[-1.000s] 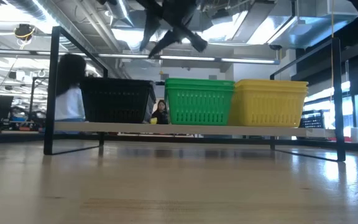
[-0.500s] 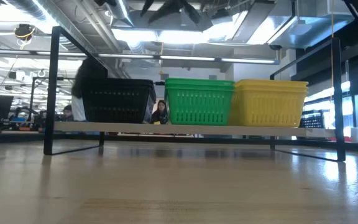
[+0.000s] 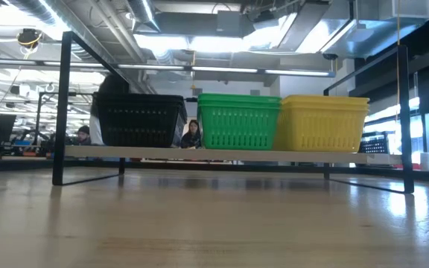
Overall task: Stack baskets on shelf by color
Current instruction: Return to home position
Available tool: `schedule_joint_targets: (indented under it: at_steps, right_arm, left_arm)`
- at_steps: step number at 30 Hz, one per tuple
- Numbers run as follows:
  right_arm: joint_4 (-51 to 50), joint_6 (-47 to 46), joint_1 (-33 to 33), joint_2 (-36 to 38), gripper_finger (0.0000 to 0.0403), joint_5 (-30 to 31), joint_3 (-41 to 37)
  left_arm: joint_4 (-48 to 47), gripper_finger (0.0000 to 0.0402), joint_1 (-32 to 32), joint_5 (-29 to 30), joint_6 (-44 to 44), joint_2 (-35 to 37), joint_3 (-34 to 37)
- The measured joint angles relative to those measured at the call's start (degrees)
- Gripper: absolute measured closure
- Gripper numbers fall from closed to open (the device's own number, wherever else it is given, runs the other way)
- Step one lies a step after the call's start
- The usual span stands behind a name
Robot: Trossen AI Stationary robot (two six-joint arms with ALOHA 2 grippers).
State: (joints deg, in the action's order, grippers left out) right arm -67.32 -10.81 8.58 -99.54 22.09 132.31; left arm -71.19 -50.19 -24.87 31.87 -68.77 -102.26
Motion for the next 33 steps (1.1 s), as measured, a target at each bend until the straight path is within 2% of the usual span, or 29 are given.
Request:
schedule_joint_targets:
  at_steps: [6, 10, 13, 18, 23, 27, 33]
  right_arm:
    - [-9.18, 8.49, 3.59, 9.83, 0.0402, -2.69, -0.38]
    - [-12.56, 8.98, 5.36, 17.36, 0.0402, -3.01, -4.57]
    - [-12.2, 8.67, 6.28, 24.61, 0.0402, -6.11, -10.67]
    - [-7.4, 6.62, 6.55, 38.42, 0.0403, -9.67, -24.92]
    - [5.05, 8.98, 6.53, 51.94, 0.0403, -18.03, -40.24]
    - [13.48, 9.59, 6.53, 61.57, 0.0403, -18.78, -51.13]
    - [18.94, 6.78, 6.53, 72.4, 0.0403, -18.76, -63.41]
  left_arm:
    - [-1.09, 0.0401, -0.02, -6.37, -3.4, 5.44, 0.0]
    - [-1.31, 0.0401, -0.04, -5.35, -8.17, 9.49, 0.0]
    - [-2.0, 0.0401, -0.04, -4.73, -11.22, 13.89, 0.02]
    - [-0.83, 0.0401, -0.04, -4.15, -14.92, 21.88, 2.38]
    - [2.09, 0.0401, -0.04, 2.04, -17.84, 30.72, 8.53]
    - [7.87, 0.0401, -0.04, 3.52, -19.67, 37.49, 15.34]
    - [11.53, 0.0401, -0.04, 6.16, -23.88, 46.05, 24.65]
